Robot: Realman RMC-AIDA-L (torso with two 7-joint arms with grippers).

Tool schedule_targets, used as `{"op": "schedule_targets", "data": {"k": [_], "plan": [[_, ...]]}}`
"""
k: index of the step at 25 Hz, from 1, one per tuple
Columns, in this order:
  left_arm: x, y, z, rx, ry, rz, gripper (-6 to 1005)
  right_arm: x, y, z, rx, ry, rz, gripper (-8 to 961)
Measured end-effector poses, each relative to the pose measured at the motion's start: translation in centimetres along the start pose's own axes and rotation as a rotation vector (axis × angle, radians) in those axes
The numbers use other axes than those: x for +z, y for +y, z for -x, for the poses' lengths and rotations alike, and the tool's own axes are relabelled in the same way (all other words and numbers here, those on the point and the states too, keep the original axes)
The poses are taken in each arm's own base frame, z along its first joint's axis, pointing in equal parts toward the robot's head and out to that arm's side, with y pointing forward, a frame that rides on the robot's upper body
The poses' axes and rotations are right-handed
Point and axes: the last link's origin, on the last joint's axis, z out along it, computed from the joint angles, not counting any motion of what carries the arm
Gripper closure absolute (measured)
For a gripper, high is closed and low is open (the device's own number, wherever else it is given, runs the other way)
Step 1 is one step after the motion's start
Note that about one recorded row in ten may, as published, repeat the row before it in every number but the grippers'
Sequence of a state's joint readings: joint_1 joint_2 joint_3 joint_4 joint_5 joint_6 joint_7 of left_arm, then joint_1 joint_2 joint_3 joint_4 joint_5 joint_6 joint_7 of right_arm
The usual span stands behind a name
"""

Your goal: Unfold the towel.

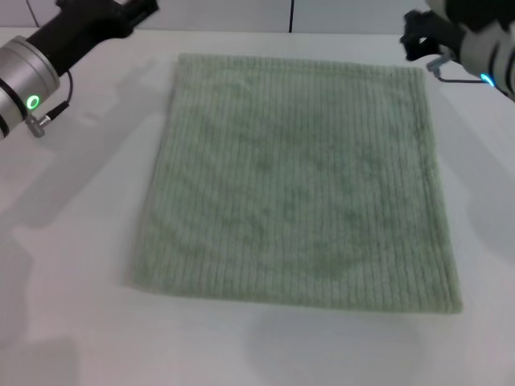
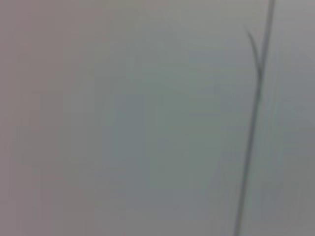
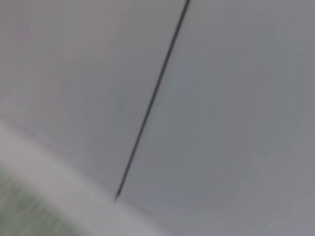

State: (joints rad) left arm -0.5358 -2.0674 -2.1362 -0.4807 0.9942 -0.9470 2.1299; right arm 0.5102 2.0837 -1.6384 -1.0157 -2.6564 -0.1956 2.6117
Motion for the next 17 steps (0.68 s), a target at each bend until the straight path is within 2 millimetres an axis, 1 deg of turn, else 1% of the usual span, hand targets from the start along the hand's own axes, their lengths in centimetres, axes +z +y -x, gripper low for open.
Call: {"op": "schedule_targets", "data": {"k": [1, 2, 3, 4, 5, 6, 8, 9, 10, 13, 14, 15, 17], "plan": [[0.0, 0.0, 0.0, 0.000, 0.000, 0.000, 214, -0.5, 0.0, -0.5, 0.002, -0.041, -0.029, 952], [-0.2, -0.7, -0.2, -0.029, 0.052, -0.055, 214, -0.5, 0.0, -0.5, 0.002, -0.041, -0.029, 952], [-0.2, -0.7, -0.2, -0.029, 0.052, -0.055, 214, -1.2, -0.1, -0.9, 0.005, -0.092, -0.063, 952], [-0.3, -1.0, -0.2, -0.050, 0.080, -0.090, 214, -3.1, -0.1, -2.7, 0.040, -0.210, -0.157, 952], [-0.3, -1.0, -0.2, -0.050, 0.080, -0.090, 215, -3.1, -0.1, -2.7, 0.040, -0.210, -0.157, 952], [-0.4, -1.3, -0.3, -0.062, 0.098, -0.114, 215, -3.9, -0.3, -3.3, 0.058, -0.251, -0.197, 952], [-0.5, -1.7, -0.3, -0.068, 0.124, -0.154, 215, -5.7, -1.0, -4.9, 0.109, -0.329, -0.295, 952], [-0.7, -2.1, -0.3, -0.066, 0.146, -0.186, 215, -7.4, -1.9, -6.7, 0.162, -0.391, -0.381, 952], [-0.7, -2.1, -0.3, -0.066, 0.146, -0.186, 215, -7.4, -1.9, -6.7, 0.162, -0.391, -0.381, 952], [-1.0, -2.6, -0.3, -0.062, 0.169, -0.231, 214, -9.8, -3.0, -9.6, 0.242, -0.454, -0.477, 952], [-1.2, -2.7, -0.1, -0.060, 0.172, -0.249, 214, -10.8, -3.5, -11.5, 0.289, -0.456, -0.523, 952], [-1.3, -2.8, -0.1, -0.059, 0.176, -0.261, 214, -10.8, -3.5, -11.5, 0.289, -0.456, -0.523, 952], [-1.4, -3.0, 0.1, -0.059, 0.178, -0.276, 214, -11.7, -4.1, -13.6, 0.338, -0.433, -0.568, 952]]}}
